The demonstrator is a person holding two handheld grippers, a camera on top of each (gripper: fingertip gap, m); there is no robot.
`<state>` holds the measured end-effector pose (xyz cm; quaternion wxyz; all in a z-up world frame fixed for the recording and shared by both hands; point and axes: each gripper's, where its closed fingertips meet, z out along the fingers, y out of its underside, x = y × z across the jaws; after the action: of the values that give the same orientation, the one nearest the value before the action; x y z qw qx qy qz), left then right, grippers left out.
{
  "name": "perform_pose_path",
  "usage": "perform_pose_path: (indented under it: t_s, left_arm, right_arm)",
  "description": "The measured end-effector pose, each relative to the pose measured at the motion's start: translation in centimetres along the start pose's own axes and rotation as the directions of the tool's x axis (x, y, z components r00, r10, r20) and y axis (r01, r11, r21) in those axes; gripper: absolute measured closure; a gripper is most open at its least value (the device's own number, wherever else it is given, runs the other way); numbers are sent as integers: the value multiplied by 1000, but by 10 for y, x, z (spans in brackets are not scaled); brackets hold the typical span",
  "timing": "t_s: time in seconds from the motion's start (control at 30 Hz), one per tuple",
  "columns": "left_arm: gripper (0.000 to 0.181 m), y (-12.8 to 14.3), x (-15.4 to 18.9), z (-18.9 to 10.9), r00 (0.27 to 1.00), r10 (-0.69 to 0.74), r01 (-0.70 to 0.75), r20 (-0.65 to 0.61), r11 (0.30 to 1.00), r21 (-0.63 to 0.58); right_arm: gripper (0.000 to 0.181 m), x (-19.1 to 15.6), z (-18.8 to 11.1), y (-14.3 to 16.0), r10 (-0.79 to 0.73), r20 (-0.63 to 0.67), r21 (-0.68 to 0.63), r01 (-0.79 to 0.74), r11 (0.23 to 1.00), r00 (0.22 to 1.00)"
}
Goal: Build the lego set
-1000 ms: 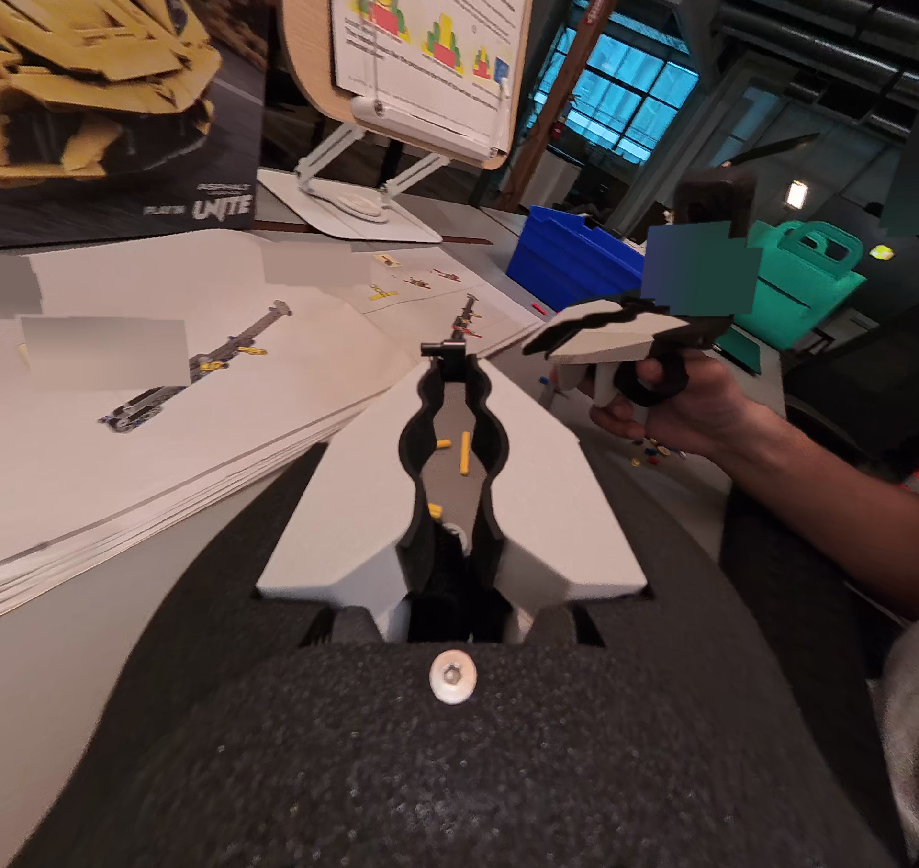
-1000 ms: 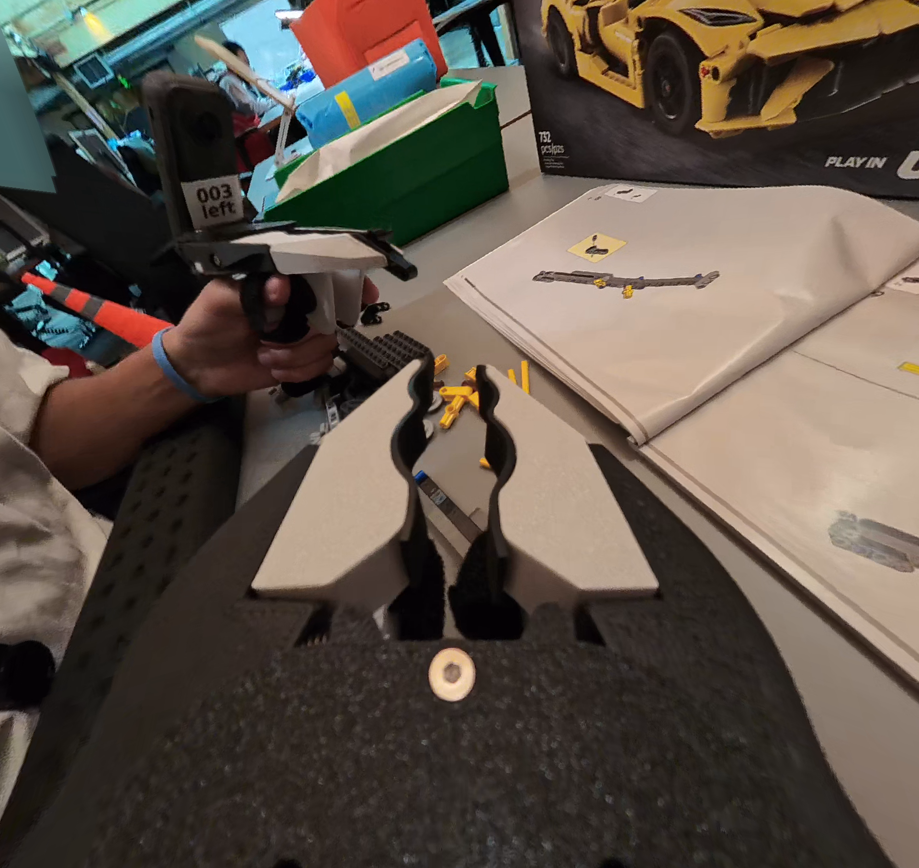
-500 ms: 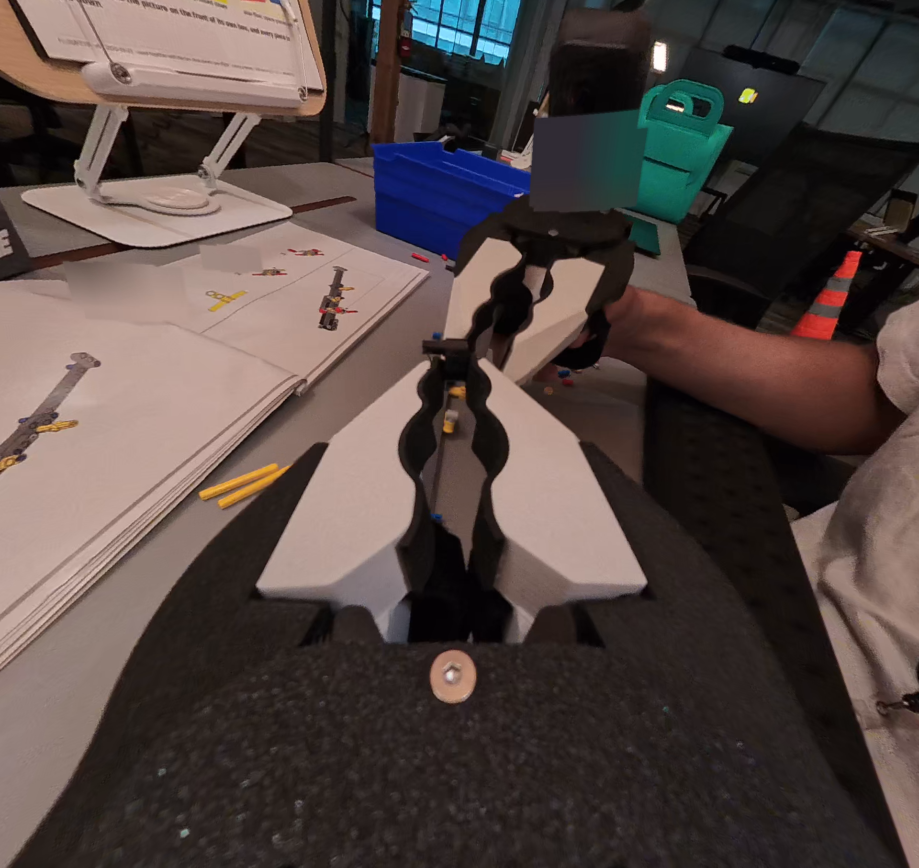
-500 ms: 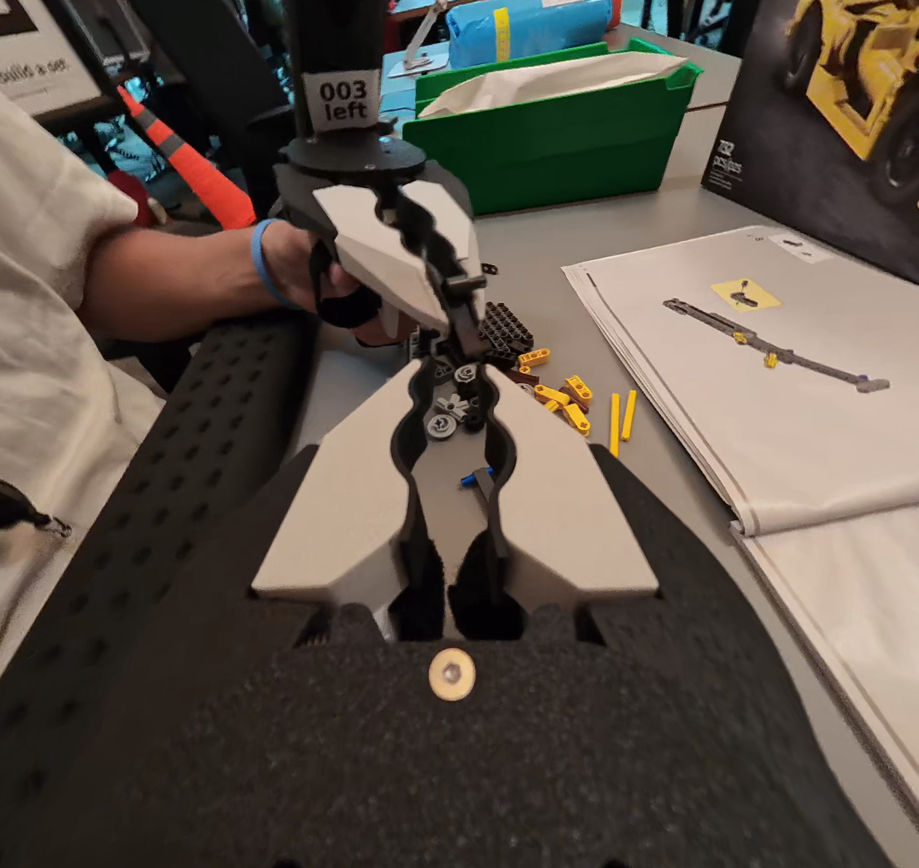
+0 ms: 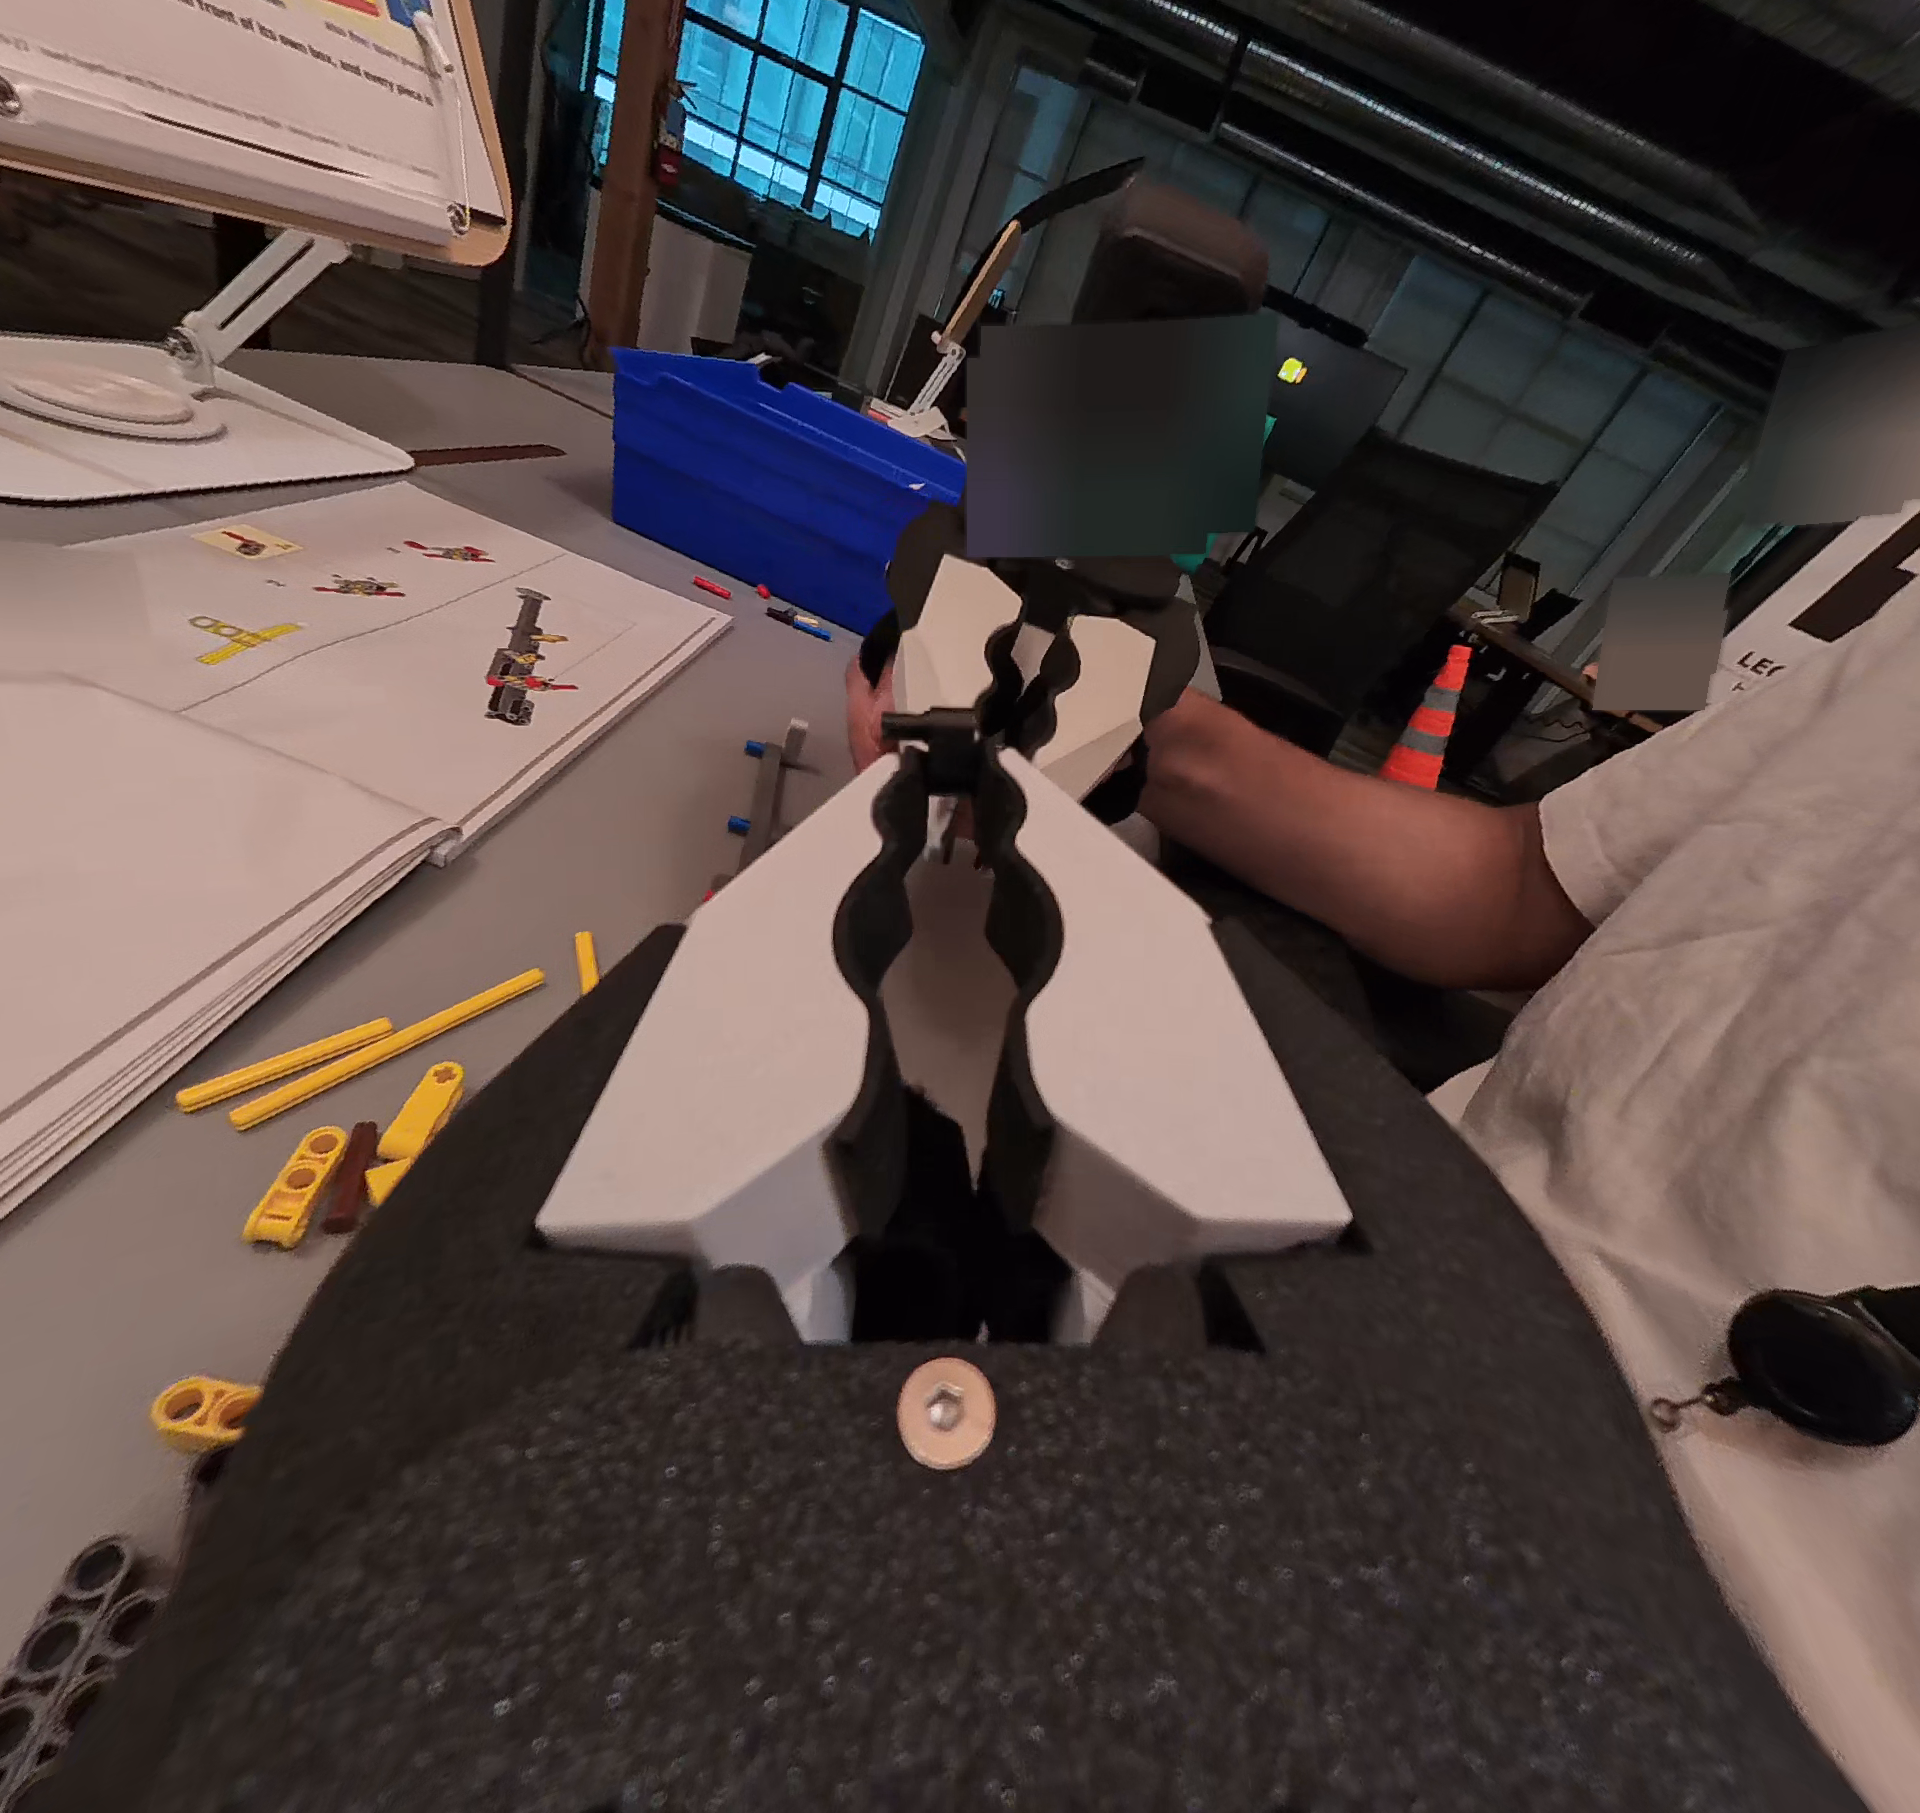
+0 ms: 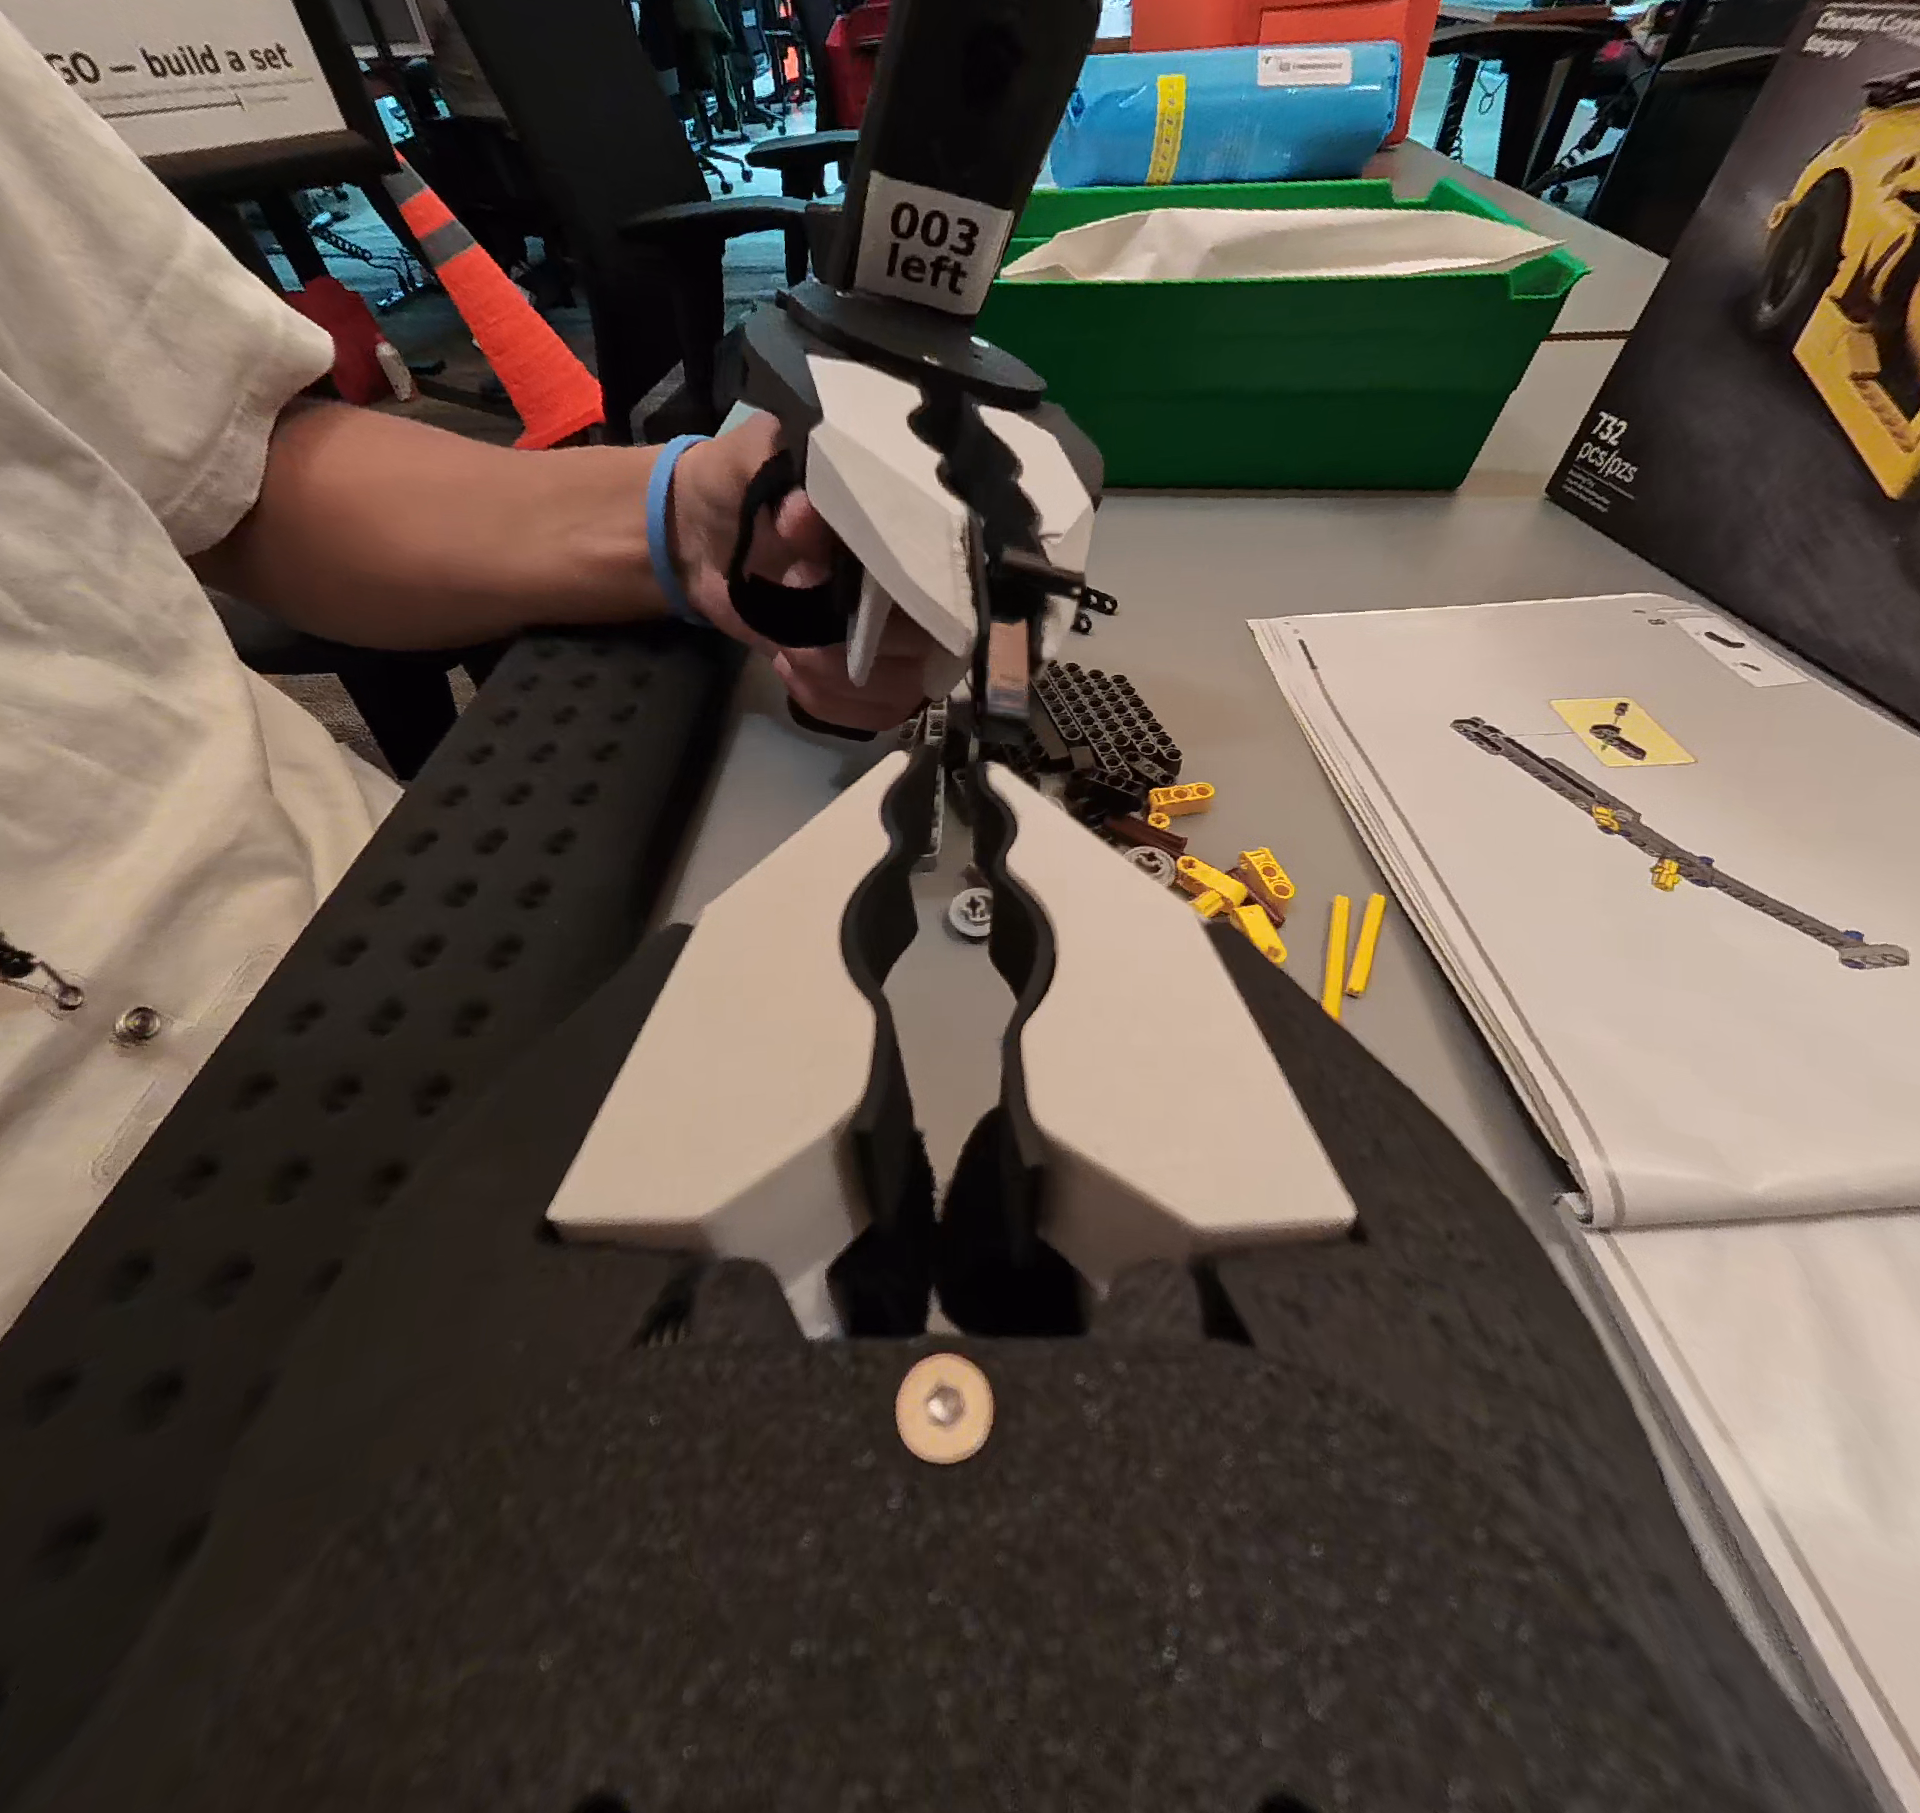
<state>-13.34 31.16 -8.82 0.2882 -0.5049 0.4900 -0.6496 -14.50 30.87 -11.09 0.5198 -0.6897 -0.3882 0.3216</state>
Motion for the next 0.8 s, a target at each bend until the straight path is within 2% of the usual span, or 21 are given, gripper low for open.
perform_pose_path:
  t_s: [0.17, 0.43, 0.6, 0.8]
  left_arm:
    - [175, 4, 1, 2, 1000, 29, -29, 9, 999, -25]
    - [175, 5, 1, 2, 1000, 30, -30, 9, 999, -29]
    - [175, 3, 2, 2, 1000, 20, -20, -2, 1000, -17]
    - [175, 2, 4, 1, 1000, 13, -13, -12, 1000, -10]
  right_arm:
    - [176, 2, -1, 0, 42, 11, 6, -42, 999, 999]
    - [165, 3, -9, -5, 74, 28, 30, -75, 997, 997]
    - [167, 2, -6, -2, 61, 29, 14, -61, 998, 998]
    - [168, 3, -10, -10, 68, 29, 58, -70, 996, 997]
